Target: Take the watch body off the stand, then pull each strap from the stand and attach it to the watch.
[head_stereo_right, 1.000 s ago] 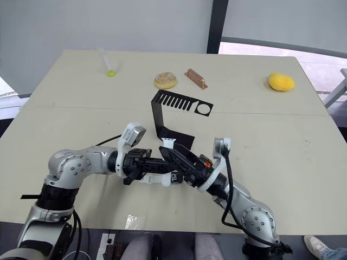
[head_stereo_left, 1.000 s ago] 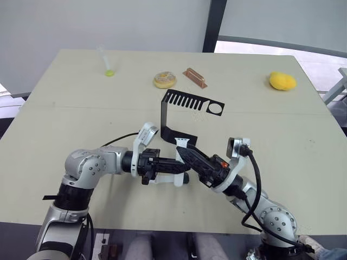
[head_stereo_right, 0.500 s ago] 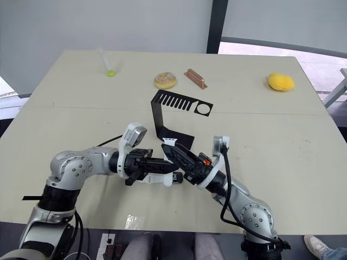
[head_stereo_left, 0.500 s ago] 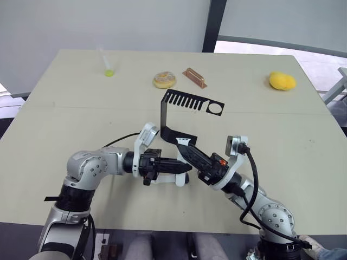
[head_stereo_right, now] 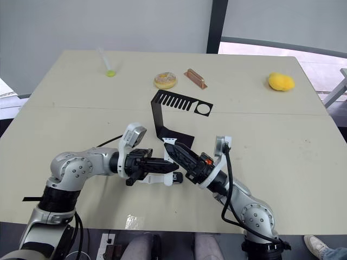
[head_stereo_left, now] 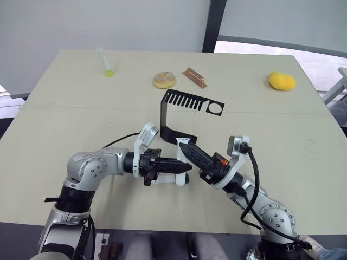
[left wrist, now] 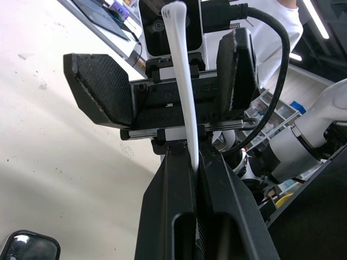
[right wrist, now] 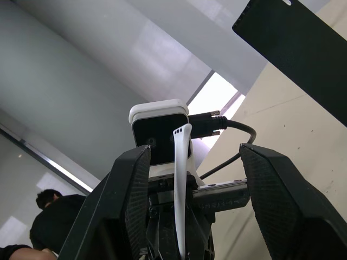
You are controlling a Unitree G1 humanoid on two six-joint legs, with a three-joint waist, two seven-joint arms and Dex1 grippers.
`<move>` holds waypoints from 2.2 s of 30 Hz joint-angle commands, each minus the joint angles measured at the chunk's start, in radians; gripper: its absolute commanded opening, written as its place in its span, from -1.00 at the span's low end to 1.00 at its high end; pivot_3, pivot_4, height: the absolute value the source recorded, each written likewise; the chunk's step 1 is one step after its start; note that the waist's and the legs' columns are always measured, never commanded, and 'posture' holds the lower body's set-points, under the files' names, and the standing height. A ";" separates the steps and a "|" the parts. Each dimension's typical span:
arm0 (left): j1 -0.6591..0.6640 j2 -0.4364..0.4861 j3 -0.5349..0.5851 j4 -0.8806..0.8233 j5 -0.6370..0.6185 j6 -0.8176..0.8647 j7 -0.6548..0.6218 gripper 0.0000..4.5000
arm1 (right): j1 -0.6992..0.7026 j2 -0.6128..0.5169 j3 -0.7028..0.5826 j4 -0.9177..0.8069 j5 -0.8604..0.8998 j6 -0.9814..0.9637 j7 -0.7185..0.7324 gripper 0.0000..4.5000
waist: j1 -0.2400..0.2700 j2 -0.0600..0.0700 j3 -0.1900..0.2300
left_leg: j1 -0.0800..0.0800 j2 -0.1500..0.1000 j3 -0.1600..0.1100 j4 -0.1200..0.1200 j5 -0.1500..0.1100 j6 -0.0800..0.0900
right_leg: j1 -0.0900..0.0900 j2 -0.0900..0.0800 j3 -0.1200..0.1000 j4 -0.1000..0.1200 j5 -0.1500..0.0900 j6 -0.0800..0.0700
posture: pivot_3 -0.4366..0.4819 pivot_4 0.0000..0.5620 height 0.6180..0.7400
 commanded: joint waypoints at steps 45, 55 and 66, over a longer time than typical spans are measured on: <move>0.020 -0.010 0.003 -0.058 0.012 -0.032 0.014 -1.00 | -0.001 -0.014 0.001 -0.015 0.044 0.015 0.044 -0.54 | -0.001 0.000 0.000 | 0.000 0.000 0.000 -0.001 0.000 0.000 | 0.000 0.000 0.000 -0.003 0.000 0.000 | -0.05 -0.47 1.00; 0.034 -0.014 0.020 -0.072 0.000 -0.050 0.001 -1.00 | 0.002 -0.019 -0.002 -0.026 0.075 0.025 0.049 -0.98 | -0.001 0.000 0.000 | -0.001 0.000 0.000 -0.001 0.000 0.000 | 0.000 0.000 0.000 -0.003 0.000 0.000 | -0.05 -0.47 1.00; 0.169 0.184 0.026 -0.129 0.356 -0.635 -0.218 0.96 | -0.026 -0.145 -0.087 -0.143 0.015 -0.022 0.059 -1.00 | -0.002 0.001 0.000 | 0.000 0.000 0.000 -0.006 0.001 -0.001 | 0.000 -0.001 0.000 -0.006 0.000 -0.001 | -0.05 -0.47 1.00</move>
